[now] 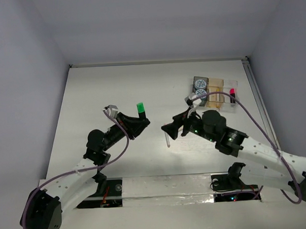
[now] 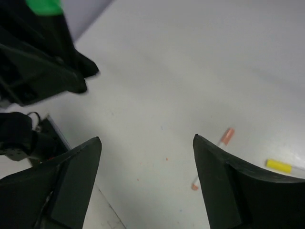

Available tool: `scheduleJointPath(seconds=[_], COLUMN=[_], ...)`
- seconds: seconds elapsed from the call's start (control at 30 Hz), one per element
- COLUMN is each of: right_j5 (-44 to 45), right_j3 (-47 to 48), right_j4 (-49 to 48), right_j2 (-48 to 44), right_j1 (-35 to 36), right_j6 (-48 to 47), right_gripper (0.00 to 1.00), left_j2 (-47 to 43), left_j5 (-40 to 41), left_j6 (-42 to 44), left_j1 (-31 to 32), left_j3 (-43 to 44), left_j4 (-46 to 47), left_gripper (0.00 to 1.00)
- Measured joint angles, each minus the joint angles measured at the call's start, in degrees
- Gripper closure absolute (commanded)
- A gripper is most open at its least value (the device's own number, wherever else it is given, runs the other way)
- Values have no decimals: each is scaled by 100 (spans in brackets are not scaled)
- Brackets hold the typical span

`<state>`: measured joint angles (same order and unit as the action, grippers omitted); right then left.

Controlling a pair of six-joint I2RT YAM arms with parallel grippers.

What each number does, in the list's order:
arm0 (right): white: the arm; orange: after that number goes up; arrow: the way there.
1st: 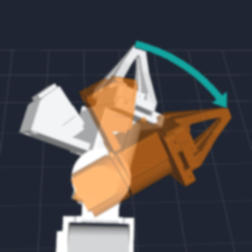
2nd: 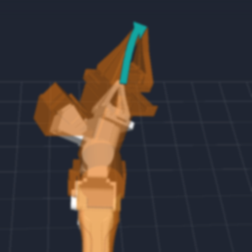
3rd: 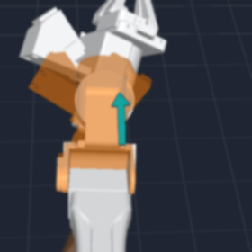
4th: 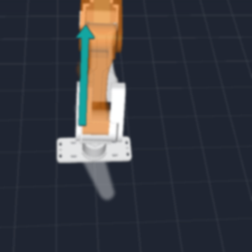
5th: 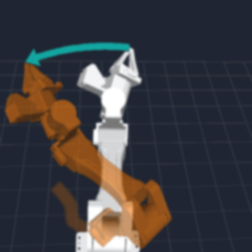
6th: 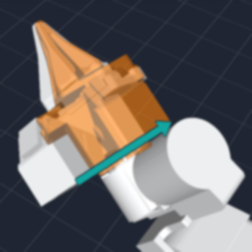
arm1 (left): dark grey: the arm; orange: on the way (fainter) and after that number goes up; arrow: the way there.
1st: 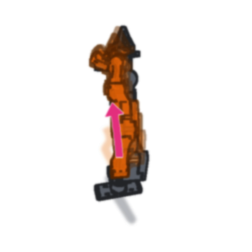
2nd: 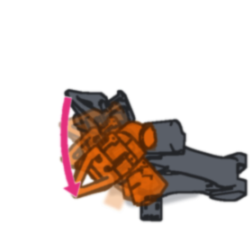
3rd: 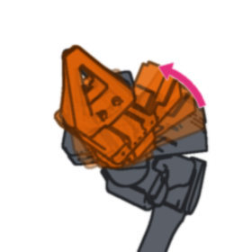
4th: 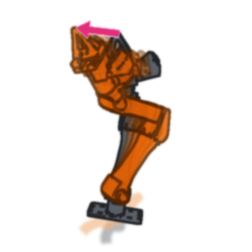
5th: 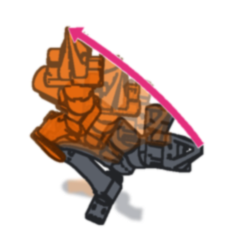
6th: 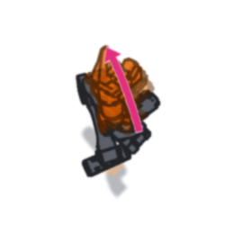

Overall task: Sort the stationery into containers
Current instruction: Close the pen cap on the pen.

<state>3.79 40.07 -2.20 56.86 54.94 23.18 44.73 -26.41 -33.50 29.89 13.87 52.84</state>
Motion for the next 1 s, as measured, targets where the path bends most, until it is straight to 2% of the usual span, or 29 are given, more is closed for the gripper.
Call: scheduleJointPath(seconds=[0.07,0.17,0.27,0.5,0.67,0.73,0.9,1.0], right_j5=[-540,-1244,-1812,-2586,-2835,-2900,-3080,-3167], right_j3=[-13,96,479,1143,1370,1388,1388,1388], right_j4=[-240,-575,-767,-1307,-1679,-1880,-2194,-2321], right_j2=[-398,-529,-136,787,1281,1453,1749,1816], right_j1=[-232,-275,-273,-286,-363,-402,-503,-511], right_j6=[-345,-752,-1043,-1176,-986,-835,-520,-365], right_gripper=[4,1,1,1,16,18,37,40], left_j2=[129,400,656,807,809,809,809,809], left_j5=[-396,-909,-1314,-1738,-1858,-1880,-1910,-1921], left_j6=[-229,-647,-1071,-1572,-1707,-1753,-1812,-1814], left_j1=[0,2,2,2,2,2,2,24], left_j3=[-116,-269,-393,-490,-492,-492,-494,-498], left_j4=[402,1080,1526,1845,1910,1930,1943,1943], left_gripper=[100,100,100,100,100,100,100,100])
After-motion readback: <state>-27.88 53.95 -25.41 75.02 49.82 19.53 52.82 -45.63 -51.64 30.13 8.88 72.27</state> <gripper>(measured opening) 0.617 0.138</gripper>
